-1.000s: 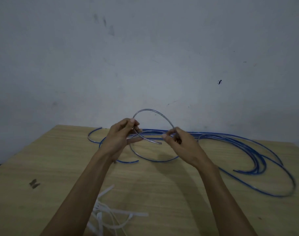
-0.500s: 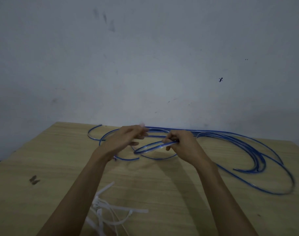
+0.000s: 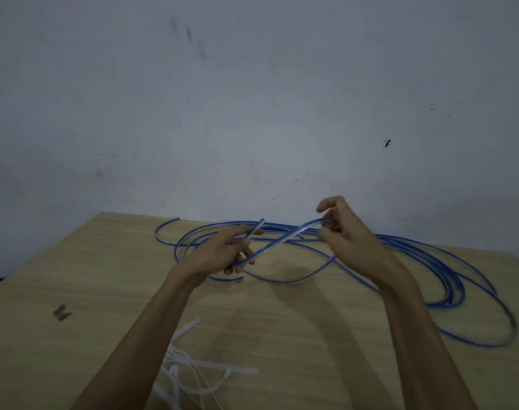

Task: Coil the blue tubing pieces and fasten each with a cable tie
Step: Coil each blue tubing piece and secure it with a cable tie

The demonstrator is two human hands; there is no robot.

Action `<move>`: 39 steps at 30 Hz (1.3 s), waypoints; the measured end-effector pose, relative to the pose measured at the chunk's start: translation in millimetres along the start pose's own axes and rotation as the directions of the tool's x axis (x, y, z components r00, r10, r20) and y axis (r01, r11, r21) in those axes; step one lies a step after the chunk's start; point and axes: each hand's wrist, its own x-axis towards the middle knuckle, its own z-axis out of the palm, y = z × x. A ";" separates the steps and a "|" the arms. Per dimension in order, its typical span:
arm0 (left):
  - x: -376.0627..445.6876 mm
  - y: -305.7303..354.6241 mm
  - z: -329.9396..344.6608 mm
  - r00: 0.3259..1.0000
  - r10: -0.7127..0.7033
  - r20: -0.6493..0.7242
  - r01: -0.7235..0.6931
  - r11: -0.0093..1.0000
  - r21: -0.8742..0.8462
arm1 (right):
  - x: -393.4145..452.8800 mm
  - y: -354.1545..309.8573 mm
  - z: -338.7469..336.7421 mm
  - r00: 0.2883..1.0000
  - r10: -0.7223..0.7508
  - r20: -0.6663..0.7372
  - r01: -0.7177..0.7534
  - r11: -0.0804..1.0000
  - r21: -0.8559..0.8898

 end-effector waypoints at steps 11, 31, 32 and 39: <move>-1.3 20.4 12.9 0.970 0.242 0.025 -0.238 0.965 -0.109 | 7.9 2.5 17.6 0.972 -0.045 -0.229 0.030 0.997 -0.068; 19.7 12.9 25.9 0.833 0.406 -0.375 -0.410 0.909 0.073 | 4.8 -13.7 64.1 0.983 0.176 -0.043 -0.176 0.984 0.015; 17.2 13.6 28.0 0.829 0.402 -0.389 -0.405 0.911 0.079 | 4.2 -14.6 65.5 0.983 0.178 -0.052 -0.177 0.984 0.025; 33.3 14.8 25.3 0.821 0.184 -0.541 -0.412 0.847 -0.337 | 5.1 -14.3 66.8 0.997 0.047 0.056 -0.034 0.977 -0.211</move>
